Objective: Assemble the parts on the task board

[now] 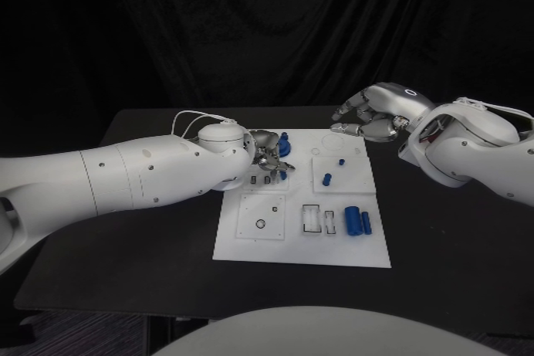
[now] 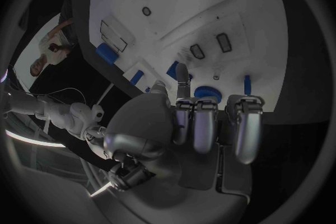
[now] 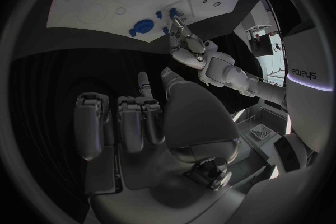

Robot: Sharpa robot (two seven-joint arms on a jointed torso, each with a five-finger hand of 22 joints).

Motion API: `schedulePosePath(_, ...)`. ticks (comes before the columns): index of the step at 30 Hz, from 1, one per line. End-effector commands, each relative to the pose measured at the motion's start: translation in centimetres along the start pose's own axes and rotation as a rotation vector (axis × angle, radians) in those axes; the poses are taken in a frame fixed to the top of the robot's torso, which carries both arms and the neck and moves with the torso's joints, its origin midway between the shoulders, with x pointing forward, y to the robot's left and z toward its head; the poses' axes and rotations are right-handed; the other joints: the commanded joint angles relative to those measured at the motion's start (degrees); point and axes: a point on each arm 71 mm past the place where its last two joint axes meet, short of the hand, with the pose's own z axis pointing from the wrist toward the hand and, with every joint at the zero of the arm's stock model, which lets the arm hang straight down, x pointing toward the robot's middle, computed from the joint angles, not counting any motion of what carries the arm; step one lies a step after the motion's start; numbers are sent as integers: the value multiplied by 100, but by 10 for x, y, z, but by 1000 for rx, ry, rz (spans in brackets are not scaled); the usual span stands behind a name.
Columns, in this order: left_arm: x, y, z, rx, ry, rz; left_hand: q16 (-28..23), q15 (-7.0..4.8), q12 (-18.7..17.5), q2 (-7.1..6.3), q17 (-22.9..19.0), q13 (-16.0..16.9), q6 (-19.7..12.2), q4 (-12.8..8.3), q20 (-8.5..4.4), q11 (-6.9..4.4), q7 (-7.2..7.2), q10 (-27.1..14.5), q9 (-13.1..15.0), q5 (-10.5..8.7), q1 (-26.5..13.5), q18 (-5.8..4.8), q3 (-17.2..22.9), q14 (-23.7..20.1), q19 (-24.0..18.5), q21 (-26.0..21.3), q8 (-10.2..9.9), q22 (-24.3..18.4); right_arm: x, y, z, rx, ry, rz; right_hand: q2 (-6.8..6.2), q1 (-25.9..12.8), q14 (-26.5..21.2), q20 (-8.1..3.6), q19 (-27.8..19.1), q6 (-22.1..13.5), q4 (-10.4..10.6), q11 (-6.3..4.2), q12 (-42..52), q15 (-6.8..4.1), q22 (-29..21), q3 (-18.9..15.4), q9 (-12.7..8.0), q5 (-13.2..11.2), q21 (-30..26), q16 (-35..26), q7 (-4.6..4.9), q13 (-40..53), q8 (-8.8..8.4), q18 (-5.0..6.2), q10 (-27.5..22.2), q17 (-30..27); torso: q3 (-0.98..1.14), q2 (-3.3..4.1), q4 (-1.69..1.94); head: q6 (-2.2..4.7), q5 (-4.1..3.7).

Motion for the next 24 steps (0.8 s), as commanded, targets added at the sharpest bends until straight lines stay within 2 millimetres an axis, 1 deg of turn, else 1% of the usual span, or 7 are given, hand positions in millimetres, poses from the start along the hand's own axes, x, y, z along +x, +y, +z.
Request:
schedulePosePath(1, 2, -3, 1, 21, 4, 3, 37, 3, -4, 25, 1508, 1496, 27, -8, -4, 19, 20, 597, -7, 32, 36, -47, 60, 606, 521, 7, -40, 1397, 1, -1, 0, 8, -1, 0, -11, 54, 594, 37, 378, 9, -30, 50, 15, 38, 1355, 2, -8, 19, -20, 17, 3, 1506, -27, 26, 596, 1509, -5, 1, 8, -1, -46)
schedulePosePath(6, 4, -2, 1, 18, 3, -1, 37, 4, -4, 27, 1508, 1496, 27, -19, -3, 20, 21, 597, -7, 47, 51, -50, 76, 606, 527, 11, -58, 1405, 1, -2, 0, 11, 5, -1, -10, 56, 594, 38, 379, 5, -30, 51, 15, 38, 1356, 2, -10, 25, -19, 17, 5, 1506, -31, 26, 596, 1509, -3, 1, 11, -1, -57)
schedulePosePath(10, 4, -1, 2, 18, -3, -6, 37, 8, -4, 29, 1508, 1496, 28, -31, 1, 25, 27, 597, -6, 114, 72, -46, 110, 606, 518, 3, -101, 1393, 1, -2, 0, 11, 9, -2, -8, 56, 594, 38, 371, 4, -29, 51, 15, 38, 1350, 3, -11, 29, -33, 17, 6, 1506, -33, 30, 596, 1509, 3, -1, 9, -1, -57)
schedulePosePath(13, 5, -1, 2, 15, -4, -8, 37, 11, -4, 17, 1508, 1496, 34, -44, 4, 29, 28, 597, -4, 173, 89, -48, 134, 606, 524, 7, -133, 1400, 2, -3, -1, 12, 15, -2, -7, 70, 594, 39, 366, 2, -36, 51, 15, 39, 1347, 7, -14, 54, -43, 17, 5, 1506, -40, 32, 596, 1509, -6, 4, 20, -1, -88)
schedulePosePath(16, 5, 0, 3, 12, -3, -7, 37, 11, -4, 17, 1508, 1496, 34, -44, 4, 29, 28, 597, -4, 173, 89, -48, 134, 606, 524, 7, -133, 1400, 2, -3, 0, 13, 20, -2, -5, 74, 594, 39, 362, 3, -37, 51, 15, 40, 1344, 10, -15, 65, -50, 17, 5, 1506, -42, 34, 596, 1509, -6, 3, 20, -1, -97)
schedulePosePath(18, 5, 0, 4, 11, -4, -8, 37, 12, -4, 14, 1508, 1496, 32, -45, 5, 30, 30, 597, -4, 185, 91, -44, 138, 606, 514, 0, -141, 1387, 3, -3, 0, 12, 22, -2, -1, 95, 594, 41, 351, 5, -47, 52, 15, 41, 1338, 19, -19, 124, -69, 17, 6, 1506, -51, 39, 596, 1509, 2, 1, 11, -1, -87)
schedulePosePath(24, 5, 1, 5, 9, -9, -11, 37, 13, -4, 15, 1508, 1496, 31, -48, 6, 31, 31, 597, -3, 205, 97, -45, 148, 606, 514, 0, -154, 1388, 4, -4, -1, 14, 31, -1, 8, 110, 594, 43, 337, 7, -49, 55, 15, 43, 1329, 29, -25, 197, -93, 17, 10, 1506, -62, 45, 596, 1509, 1, 3, 16, -1, -96)
